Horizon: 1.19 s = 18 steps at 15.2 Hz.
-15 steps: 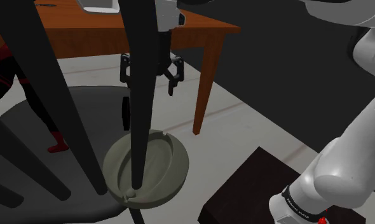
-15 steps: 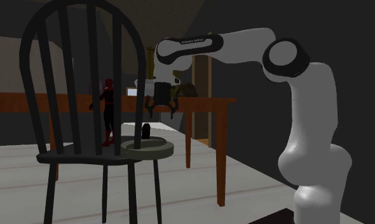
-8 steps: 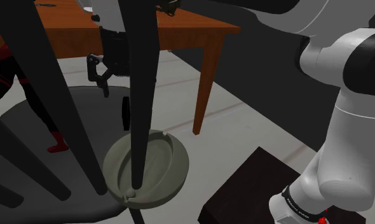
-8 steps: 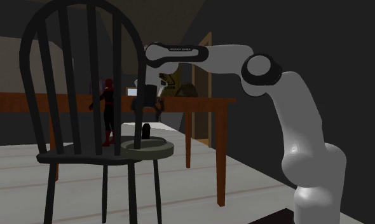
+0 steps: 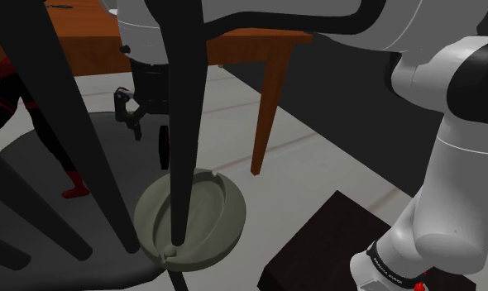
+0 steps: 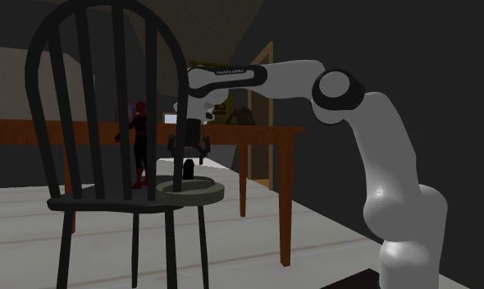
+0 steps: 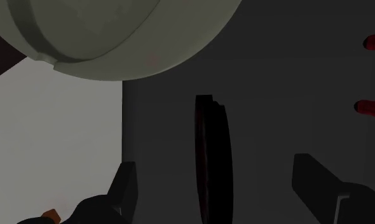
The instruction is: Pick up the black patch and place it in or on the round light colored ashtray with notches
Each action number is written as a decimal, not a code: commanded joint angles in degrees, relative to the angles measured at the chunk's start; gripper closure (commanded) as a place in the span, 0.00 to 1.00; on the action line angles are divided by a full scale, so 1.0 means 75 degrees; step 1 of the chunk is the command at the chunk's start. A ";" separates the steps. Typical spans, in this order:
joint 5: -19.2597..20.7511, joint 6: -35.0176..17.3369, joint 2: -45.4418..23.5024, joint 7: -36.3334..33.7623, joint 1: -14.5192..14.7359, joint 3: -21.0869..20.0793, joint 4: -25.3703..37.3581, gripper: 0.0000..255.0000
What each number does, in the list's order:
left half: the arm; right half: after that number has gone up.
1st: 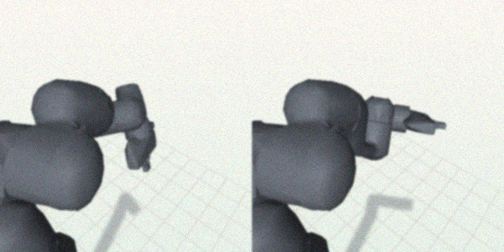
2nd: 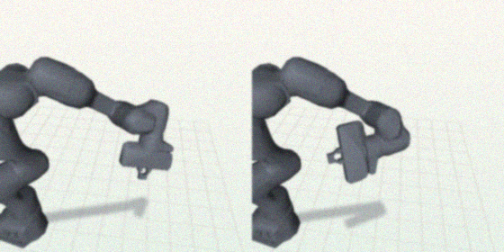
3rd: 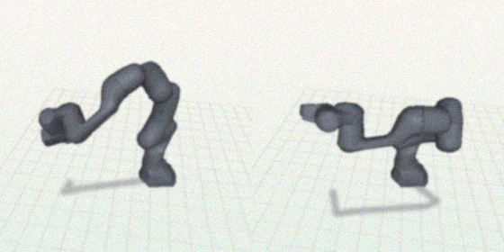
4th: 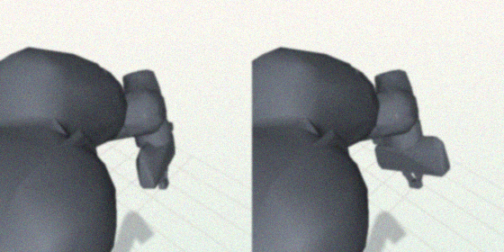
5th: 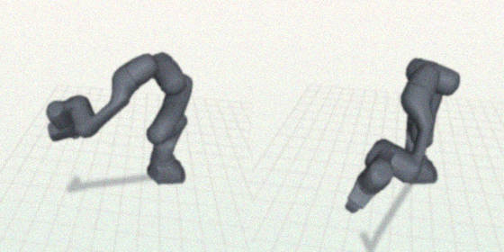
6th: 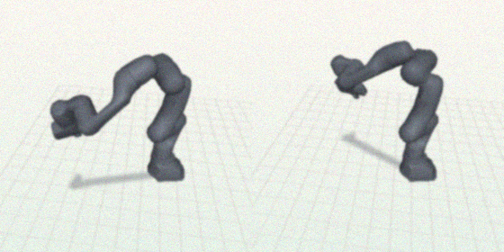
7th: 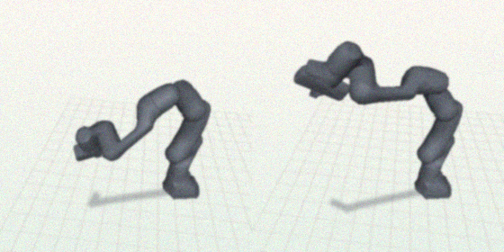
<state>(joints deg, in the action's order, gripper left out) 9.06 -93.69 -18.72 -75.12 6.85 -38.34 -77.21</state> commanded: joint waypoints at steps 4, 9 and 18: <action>-0.0005 -0.0028 0.0010 0.0001 -0.0007 -0.0001 -0.0034 0.00; -0.0005 -0.0025 0.0009 0.0001 -0.0006 0.0000 -0.0031 1.00; 0.0031 0.0208 -0.0050 -0.0014 0.0053 -0.0003 0.0255 1.00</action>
<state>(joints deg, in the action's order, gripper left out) 9.15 -92.77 -18.88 -75.14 7.03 -38.35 -76.13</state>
